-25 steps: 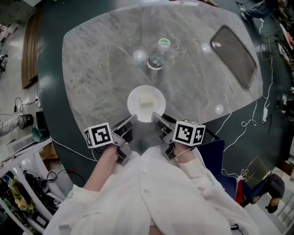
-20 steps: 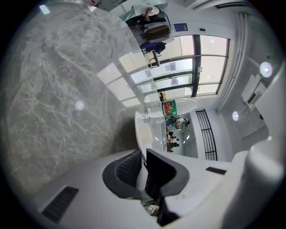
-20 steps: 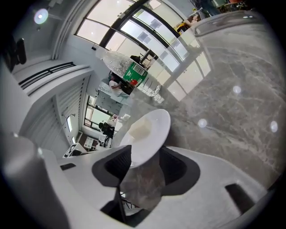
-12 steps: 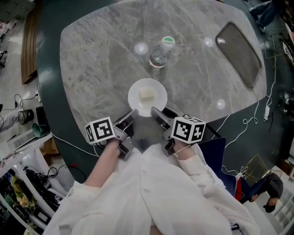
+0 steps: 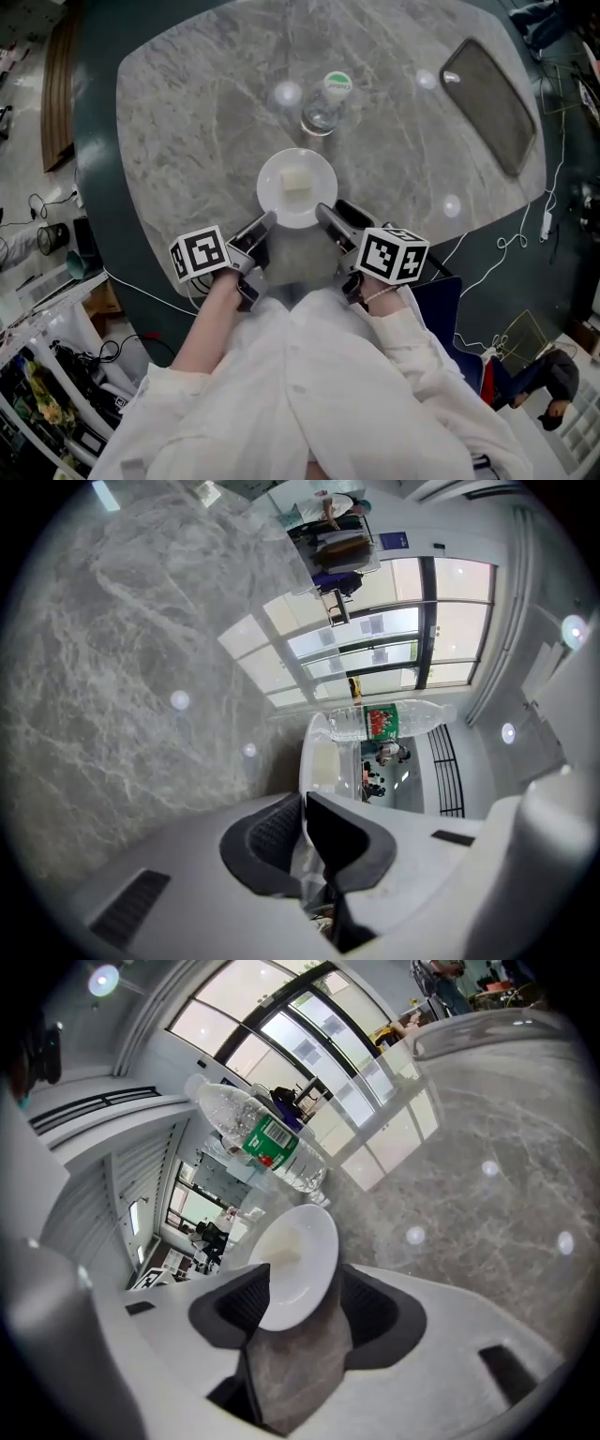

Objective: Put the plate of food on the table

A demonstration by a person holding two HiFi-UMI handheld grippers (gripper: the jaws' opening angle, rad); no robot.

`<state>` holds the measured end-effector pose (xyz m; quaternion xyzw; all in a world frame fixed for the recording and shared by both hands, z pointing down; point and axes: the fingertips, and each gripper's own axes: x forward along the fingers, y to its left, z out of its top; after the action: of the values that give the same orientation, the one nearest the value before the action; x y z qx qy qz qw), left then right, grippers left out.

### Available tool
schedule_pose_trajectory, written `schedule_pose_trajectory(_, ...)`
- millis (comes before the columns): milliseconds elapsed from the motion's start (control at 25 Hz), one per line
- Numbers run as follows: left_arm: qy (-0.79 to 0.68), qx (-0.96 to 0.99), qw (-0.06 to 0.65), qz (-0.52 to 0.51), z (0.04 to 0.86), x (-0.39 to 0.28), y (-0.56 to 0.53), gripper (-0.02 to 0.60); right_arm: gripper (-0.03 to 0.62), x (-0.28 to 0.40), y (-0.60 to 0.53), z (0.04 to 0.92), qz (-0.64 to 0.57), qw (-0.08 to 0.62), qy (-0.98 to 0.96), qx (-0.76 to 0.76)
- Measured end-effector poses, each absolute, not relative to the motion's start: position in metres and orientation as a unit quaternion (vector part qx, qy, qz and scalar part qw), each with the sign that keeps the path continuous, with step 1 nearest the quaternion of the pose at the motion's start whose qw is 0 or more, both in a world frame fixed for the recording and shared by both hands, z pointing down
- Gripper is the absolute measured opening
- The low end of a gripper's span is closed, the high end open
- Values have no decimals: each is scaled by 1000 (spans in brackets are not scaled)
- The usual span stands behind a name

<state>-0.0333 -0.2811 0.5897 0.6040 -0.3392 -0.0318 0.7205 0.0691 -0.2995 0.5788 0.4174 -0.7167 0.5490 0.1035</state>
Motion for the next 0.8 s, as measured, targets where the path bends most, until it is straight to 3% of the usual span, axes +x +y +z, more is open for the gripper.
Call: schedule_pose_trajectory(800,-371,571,731,39,604,-46,-275,32,195,68,-297,580,548,102,-719,415)
